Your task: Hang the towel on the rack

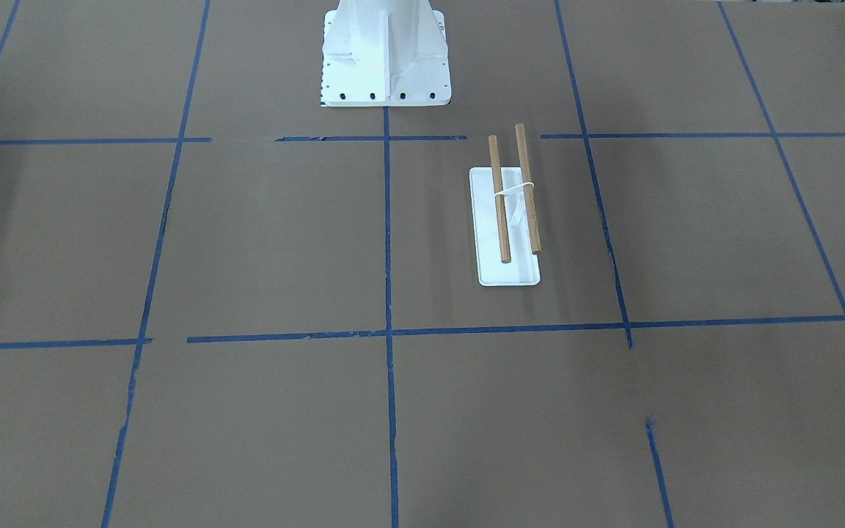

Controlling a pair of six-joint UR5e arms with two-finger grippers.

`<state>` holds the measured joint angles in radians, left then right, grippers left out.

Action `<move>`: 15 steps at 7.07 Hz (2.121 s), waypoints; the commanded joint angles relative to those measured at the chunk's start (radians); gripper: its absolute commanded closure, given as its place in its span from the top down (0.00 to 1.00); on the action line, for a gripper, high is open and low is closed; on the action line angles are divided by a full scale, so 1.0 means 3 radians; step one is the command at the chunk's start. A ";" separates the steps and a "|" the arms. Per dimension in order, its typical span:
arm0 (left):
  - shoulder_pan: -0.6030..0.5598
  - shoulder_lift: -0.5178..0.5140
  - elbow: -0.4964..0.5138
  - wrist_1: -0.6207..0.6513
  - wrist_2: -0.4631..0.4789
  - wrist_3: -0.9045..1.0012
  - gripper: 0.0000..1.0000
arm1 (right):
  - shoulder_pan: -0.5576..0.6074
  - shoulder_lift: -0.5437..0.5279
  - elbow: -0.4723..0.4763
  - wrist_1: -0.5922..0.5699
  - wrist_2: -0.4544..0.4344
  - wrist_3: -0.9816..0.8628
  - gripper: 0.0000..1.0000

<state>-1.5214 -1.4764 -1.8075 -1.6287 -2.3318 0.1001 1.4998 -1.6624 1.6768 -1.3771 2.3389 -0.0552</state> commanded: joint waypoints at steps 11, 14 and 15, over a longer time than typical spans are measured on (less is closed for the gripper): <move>0.0132 -0.0228 0.0119 -0.1346 -0.0956 -0.0441 1.00 | -0.0534 -0.0590 -0.0506 0.0531 -0.0851 -0.1675 0.81; 0.0132 -0.0228 0.0114 -0.1351 -0.0951 -0.0441 1.00 | -0.0627 -0.0569 -0.0517 0.0536 -0.0863 -0.1723 0.00; 0.0132 -0.0228 0.0109 -0.1346 -0.0951 -0.0441 1.00 | -0.0627 -0.0544 -0.0502 0.0536 -0.0863 -0.1743 0.00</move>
<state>-1.4818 -1.5447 -1.7734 -2.0331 -2.6170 -0.0322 1.3163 -1.8332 1.5228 -1.2166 2.0817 -0.5701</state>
